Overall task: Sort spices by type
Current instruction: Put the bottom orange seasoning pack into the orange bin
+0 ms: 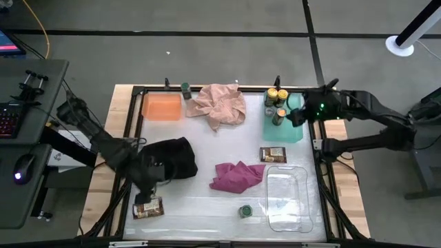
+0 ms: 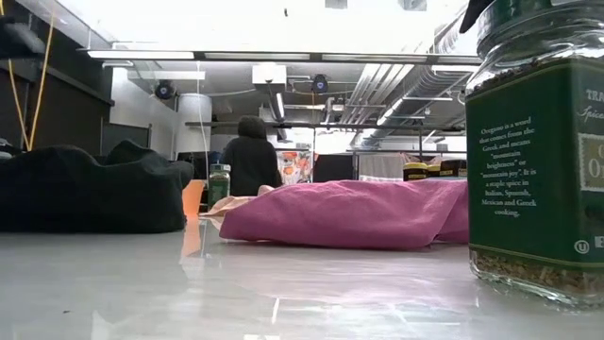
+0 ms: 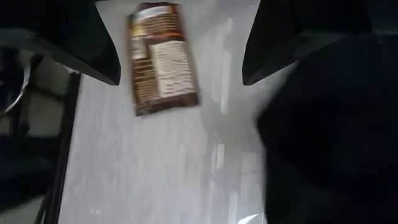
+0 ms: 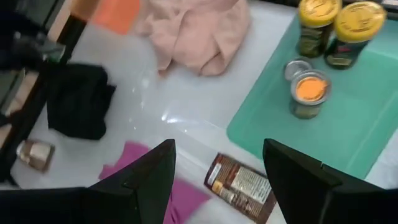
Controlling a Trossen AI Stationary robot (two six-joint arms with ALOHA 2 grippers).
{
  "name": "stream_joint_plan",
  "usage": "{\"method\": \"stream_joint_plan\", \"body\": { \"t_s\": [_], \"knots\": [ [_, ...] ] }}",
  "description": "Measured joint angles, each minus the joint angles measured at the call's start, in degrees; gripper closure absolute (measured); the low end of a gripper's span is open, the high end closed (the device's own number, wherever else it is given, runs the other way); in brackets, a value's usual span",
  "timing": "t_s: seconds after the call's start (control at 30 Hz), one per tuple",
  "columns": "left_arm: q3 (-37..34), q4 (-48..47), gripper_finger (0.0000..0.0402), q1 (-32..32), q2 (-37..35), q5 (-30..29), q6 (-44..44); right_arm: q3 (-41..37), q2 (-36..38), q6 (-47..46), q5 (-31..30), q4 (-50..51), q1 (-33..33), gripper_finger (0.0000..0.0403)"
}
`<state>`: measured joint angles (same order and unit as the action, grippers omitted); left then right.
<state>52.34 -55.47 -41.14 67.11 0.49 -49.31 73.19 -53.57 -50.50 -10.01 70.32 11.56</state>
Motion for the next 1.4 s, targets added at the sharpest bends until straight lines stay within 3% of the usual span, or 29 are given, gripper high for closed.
{"method": "stream_joint_plan", "body": {
  "t_s": [0.13, 0.3, 0.6, 1.0, 1.13, 1.23, 1.33, 1.4],
  "knots": [
    [0.0, 3.8, 0.0081, -8.2, 2.9, -0.7, -12.3, 0.0, -0.9, -0.5, -2.2, 0.1, -7.0, 0.0167],
    [0.0, 5.2, 0.0081, -14.3, 9.7, -1.0, -12.8, 0.0, -2.9, -2.8, -7.3, -0.7, -14.3, 0.0167],
    [0.0, 7.2, 0.0081, -14.5, 22.8, 0.5, -12.3, 0.0, -7.2, -6.9, -10.5, -1.8, -21.7, 0.0167],
    [0.3, 9.8, 0.0088, -13.4, 30.5, 4.6, -19.5, 0.0, -9.9, -8.6, -13.6, -1.9, -23.0, 0.0167],
    [0.3, 10.5, 0.0146, -12.4, 30.5, 4.8, -20.9, 0.0, -9.9, -8.6, -13.6, -2.0, -23.0, 0.0167],
    [0.2, 10.7, 0.0235, -11.3, 29.9, 4.6, -21.1, 0.0, -9.8, -8.6, -13.6, -2.0, -23.0, 0.0167],
    [0.0, 11.2, 0.0349, -9.9, 28.6, 3.2, -19.6, 0.0, -9.8, -8.2, -13.7, -2.0, -23.0, 0.0167],
    [-0.2, 12.0, 0.0384, -8.7, 26.6, 2.3, -19.2, 0.0, -9.8, -7.8, -13.7, -2.0, -23.0, 0.0167]
  ]
}}
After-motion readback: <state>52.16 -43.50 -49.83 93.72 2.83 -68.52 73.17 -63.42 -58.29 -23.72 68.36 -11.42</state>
